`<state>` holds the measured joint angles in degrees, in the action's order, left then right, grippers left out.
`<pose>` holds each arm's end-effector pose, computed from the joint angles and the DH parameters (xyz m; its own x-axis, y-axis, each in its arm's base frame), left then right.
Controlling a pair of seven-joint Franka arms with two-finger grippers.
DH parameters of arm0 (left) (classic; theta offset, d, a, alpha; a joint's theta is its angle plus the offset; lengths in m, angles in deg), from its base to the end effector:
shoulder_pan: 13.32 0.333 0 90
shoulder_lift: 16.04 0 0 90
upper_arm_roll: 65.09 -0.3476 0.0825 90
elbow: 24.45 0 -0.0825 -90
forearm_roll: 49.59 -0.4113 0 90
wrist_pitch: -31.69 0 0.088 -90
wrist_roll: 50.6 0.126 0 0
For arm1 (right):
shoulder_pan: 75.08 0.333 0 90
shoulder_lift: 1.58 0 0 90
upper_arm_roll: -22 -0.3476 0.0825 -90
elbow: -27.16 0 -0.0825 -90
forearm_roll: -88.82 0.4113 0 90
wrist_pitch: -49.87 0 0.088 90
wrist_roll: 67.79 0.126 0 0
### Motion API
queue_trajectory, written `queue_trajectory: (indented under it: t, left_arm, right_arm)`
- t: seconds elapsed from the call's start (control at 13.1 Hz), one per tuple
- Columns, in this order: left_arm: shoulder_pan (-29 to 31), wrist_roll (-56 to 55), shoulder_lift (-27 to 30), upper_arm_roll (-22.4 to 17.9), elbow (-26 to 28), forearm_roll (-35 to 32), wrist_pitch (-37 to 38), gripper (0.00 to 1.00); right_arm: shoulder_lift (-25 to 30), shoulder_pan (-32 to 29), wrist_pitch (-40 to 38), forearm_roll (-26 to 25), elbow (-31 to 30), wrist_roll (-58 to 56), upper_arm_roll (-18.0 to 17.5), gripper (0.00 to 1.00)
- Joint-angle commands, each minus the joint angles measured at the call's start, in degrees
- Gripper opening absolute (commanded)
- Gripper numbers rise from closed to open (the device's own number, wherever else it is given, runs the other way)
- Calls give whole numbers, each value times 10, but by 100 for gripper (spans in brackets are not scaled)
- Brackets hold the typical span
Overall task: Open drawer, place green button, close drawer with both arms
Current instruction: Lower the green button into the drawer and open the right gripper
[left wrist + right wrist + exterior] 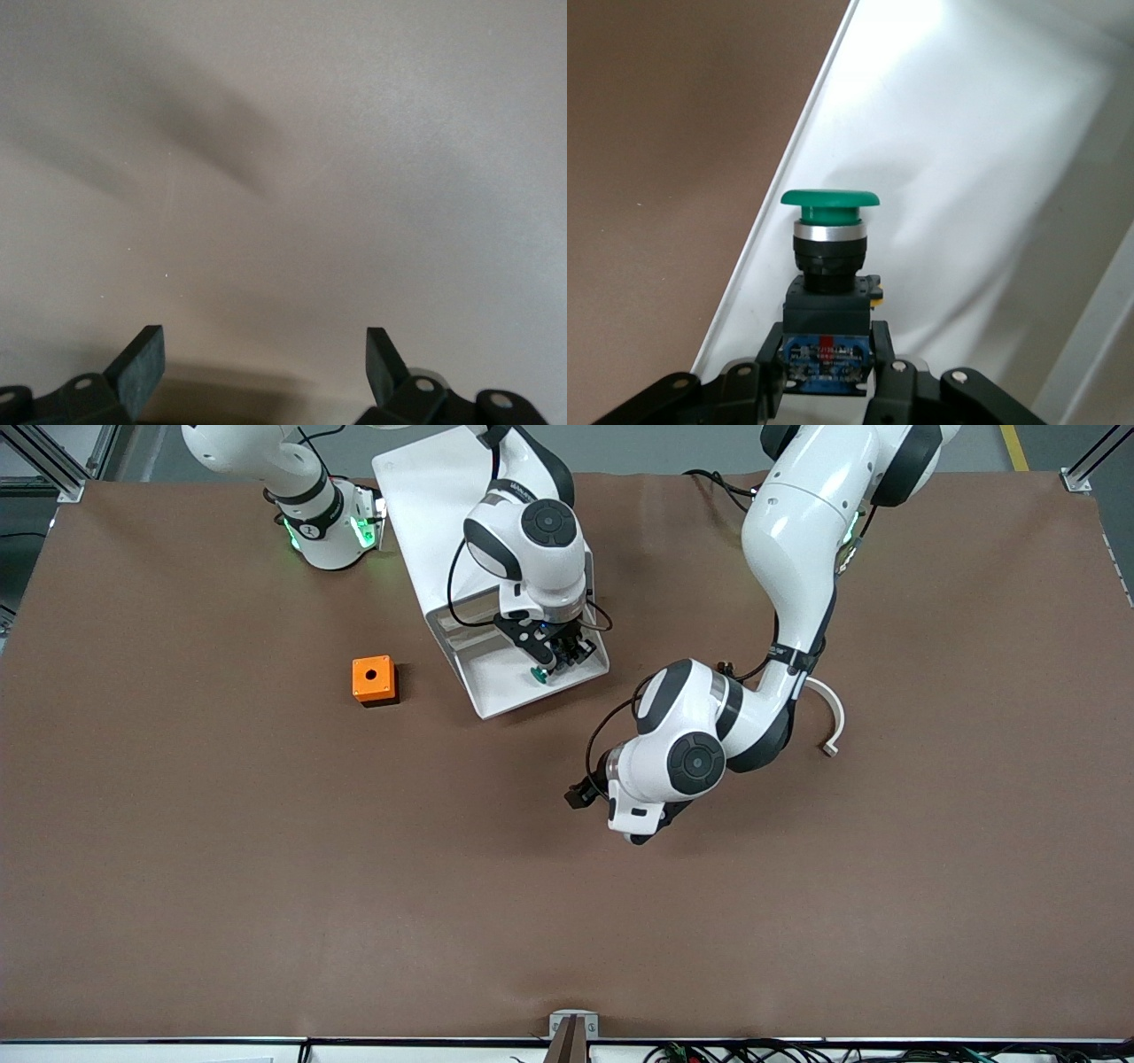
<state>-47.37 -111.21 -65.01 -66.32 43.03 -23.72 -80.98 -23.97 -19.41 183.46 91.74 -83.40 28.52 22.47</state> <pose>0.6538 -0.4702 0.2650 0.7393 0.5589 -0.3756 0.6317 -0.7688 0.0995 0.3726 0.5392 0.2781 0.7301 -0.6824 -0.0351 -0.6830 -0.7304 -0.0068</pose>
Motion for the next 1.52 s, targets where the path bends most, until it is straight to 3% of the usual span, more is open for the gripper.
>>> queue_trajectory:
  t: [0.0, 0.15, 0.46, 0.69, 0.99, 1.07, 1.14, 1.45]
  left_arm:
    - [-19, 12, 13, -11, 12, -21, -23, 100]
    - [-22, 12, 12, -9, 12, -61, -39, 100]
    - [-38, 12, 29, -11, 13, -77, -39, 100]
    - [-45, 16, 47, -10, 14, -138, -52, 100]
    - [-52, 16, 43, -10, 14, -143, -54, 100]
    - [-53, 17, 43, -10, 15, -143, -56, 100]
    - [-53, 16, 43, -9, 15, -144, -57, 100]
    - [-50, 10, 44, -11, 15, -144, -58, 100]
  right_arm:
    - [-10, 12, -7, 3, 14, 20, 4, 0]
    - [-19, 13, -7, 3, 24, 25, 4, 0]
    - [-20, 15, -34, 6, 32, 30, 4, 0]
    - [-21, 14, -40, 6, 33, 65, 4, 0]
    - [-24, 12, -44, 6, 39, 91, 4, 0]
    - [-24, 10, -44, 6, 39, 98, 4, 55]
    - [-24, 13, -44, 5, 40, 103, 5, 100]
    - [-24, 6, -75, -1, 63, 77, 5, 100]
